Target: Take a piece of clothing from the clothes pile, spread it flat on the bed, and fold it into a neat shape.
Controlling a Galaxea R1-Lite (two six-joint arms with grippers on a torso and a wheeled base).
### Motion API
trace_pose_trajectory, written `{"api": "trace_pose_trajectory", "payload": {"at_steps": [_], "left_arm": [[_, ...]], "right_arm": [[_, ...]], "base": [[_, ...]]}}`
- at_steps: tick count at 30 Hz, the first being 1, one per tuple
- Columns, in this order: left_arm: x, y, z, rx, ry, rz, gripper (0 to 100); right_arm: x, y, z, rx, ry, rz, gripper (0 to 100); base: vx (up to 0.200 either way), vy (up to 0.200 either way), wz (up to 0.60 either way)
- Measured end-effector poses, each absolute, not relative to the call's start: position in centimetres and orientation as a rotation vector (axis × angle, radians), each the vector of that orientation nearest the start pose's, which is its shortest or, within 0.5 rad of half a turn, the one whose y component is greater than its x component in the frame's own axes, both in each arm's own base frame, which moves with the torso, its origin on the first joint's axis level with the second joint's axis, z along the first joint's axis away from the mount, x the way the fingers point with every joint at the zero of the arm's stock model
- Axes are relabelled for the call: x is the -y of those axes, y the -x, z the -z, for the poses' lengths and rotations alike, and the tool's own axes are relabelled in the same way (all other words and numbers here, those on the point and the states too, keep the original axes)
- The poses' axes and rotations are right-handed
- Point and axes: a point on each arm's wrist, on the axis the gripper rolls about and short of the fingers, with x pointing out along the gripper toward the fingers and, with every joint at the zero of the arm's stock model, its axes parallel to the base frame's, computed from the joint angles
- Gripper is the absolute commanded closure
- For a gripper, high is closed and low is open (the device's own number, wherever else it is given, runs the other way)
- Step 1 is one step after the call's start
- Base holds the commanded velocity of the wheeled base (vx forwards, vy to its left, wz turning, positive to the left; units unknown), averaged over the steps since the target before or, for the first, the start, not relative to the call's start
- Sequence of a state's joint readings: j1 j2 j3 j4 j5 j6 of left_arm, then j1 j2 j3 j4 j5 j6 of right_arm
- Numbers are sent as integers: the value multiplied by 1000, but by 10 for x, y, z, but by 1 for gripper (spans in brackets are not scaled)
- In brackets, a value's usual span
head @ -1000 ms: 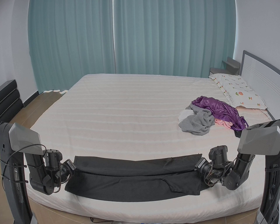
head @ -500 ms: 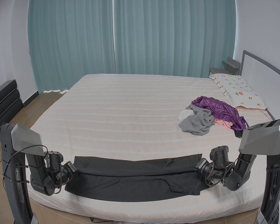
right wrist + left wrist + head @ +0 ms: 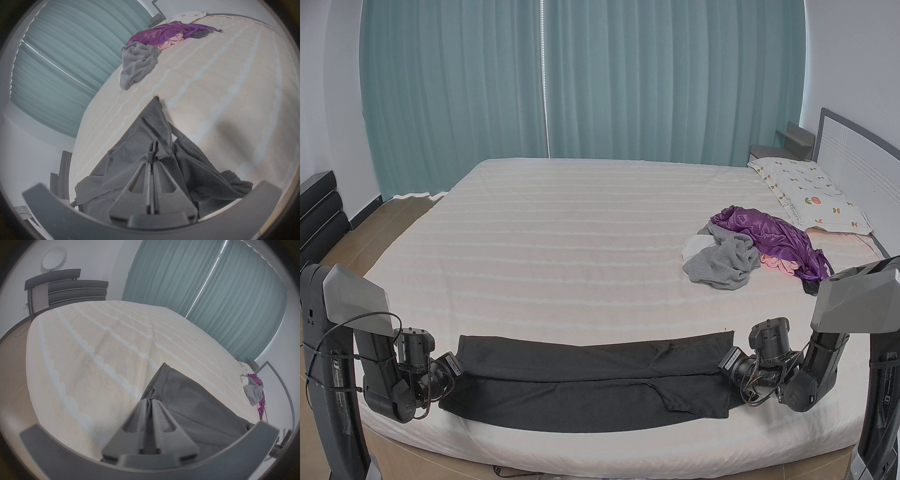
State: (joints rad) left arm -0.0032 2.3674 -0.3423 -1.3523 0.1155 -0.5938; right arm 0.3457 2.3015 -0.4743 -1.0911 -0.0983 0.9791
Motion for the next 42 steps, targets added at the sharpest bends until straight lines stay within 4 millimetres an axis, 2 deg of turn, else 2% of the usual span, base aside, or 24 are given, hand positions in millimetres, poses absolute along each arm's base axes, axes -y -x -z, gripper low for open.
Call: {"api": "trace_pose_trajectory", "payload": {"at_steps": [6,12,17,21,28,33,34,42], "left_arm": [[-2,-287,45,-617,533,-303,0],[-3,-292,41,-589,557,-301,0],[-4,-313,32,-513,615,-276,0],[-4,-333,31,-502,636,-249,0],[-4,-367,40,-572,633,-258,0],[-2,-379,47,-579,587,-244,0],[-2,-380,48,-579,583,-246,100],[-2,-383,54,-562,600,-281,100]], "right_arm": [[-100,-287,35,-771,-765,134,0],[-94,-290,20,-728,-795,120,0],[-81,-297,7,-694,-845,96,0],[-71,-303,6,-696,-878,80,0],[-62,-310,13,-698,-898,92,0],[-59,-314,21,-709,-903,106,0],[-59,-314,22,-711,-903,107,0],[-60,-320,31,-705,-895,117,0]], "base": [[0,0,0],[0,0,0],[0,0,0],[0,0,0],[0,0,0],[0,0,0],[0,0,0],[0,0,0]]}}
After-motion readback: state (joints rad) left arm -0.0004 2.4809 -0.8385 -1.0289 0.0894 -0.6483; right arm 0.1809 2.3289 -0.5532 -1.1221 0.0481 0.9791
